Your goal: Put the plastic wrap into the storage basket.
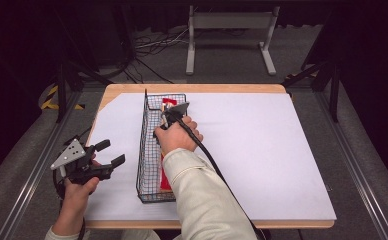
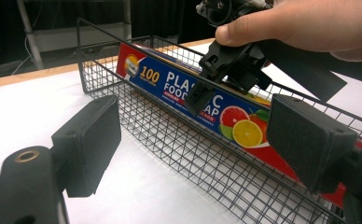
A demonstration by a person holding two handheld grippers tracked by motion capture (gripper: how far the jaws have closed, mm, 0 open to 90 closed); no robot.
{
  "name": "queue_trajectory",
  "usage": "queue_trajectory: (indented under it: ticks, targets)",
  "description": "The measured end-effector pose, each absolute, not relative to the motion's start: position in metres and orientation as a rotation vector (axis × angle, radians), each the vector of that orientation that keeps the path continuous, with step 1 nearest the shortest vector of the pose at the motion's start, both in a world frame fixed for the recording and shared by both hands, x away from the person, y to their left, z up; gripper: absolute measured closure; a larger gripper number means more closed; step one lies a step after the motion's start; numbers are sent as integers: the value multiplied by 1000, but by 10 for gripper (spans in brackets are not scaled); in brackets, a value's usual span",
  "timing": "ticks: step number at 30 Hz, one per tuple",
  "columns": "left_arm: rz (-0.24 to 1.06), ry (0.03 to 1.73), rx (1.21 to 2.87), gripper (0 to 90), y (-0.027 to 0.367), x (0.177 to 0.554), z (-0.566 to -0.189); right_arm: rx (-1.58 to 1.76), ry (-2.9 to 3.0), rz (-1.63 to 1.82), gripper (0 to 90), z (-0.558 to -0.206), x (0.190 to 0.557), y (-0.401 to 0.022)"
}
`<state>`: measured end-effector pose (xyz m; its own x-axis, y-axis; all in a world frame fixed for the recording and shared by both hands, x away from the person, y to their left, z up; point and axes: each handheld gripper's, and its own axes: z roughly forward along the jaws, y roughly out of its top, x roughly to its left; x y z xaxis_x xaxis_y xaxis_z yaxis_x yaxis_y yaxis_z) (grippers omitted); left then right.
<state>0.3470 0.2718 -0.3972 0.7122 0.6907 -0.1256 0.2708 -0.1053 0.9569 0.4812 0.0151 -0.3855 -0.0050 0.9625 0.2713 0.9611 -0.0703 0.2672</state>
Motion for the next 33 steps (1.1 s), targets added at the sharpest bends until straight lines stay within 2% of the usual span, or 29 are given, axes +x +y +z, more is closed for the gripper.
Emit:
queue_trajectory:
  ticks: [11,18,33]
  targets:
    - [424,780,1681,189,272,347,-397,2213,2146,598,393,-389,482,17]
    - [425,781,1677,189,273,347,-397,2186,2154,598,346,-390,480,20]
    - [428,782,1674,191,274,347,-398,2044,2151,777,298,-364,473,11]
